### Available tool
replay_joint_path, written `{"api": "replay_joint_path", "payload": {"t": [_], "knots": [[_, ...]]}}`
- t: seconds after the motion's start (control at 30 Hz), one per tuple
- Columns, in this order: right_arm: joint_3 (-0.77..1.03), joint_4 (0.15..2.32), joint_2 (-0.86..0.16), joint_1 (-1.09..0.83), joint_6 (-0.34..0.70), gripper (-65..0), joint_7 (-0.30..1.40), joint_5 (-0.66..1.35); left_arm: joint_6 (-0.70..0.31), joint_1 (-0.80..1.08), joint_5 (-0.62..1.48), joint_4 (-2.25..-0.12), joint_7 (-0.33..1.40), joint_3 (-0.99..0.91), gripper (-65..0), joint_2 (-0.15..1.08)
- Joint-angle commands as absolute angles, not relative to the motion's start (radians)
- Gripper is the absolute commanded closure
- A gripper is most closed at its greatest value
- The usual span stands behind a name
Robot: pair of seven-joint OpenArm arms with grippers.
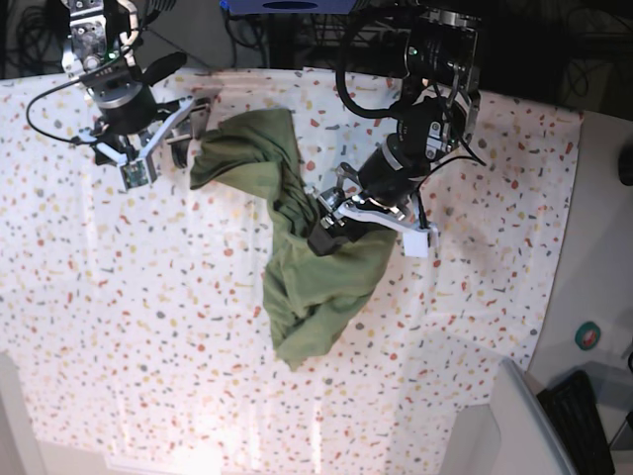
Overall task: Layout the t-shirt on the table in an organized manner, then fold the t-shirt properly
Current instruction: 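Lower both grippers and grasp the crumpled green t-shirt at two edges, then lift the green t-shirt with both grippers and shake it out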
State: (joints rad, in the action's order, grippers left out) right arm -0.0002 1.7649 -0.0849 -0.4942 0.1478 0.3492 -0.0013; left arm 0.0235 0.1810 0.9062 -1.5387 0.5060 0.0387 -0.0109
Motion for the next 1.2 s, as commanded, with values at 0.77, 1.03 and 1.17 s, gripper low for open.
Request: {"api": "replay_joint_path", "payload": {"t": [0.77,1.03,1.17], "knots": [[-0.002,1.693,-0.044,-0.470,0.147,-33.3,0.291,0.372,0.010,0.208,0.918,-1.491,0.503,0.038,0.0,0.180],[-0.005,1.478,-0.042,-0.357,0.150,-33.3,0.291,0.378,0.010,0.260,0.920,-1.561,0.504,0.039,0.0,0.229],[-0.005,1.432,-0.039,-0.329,0.209,-32.0,0.291,0.381,0.010,0.255,0.920,-1.566,0.507,0.039,0.0,0.229]]}}
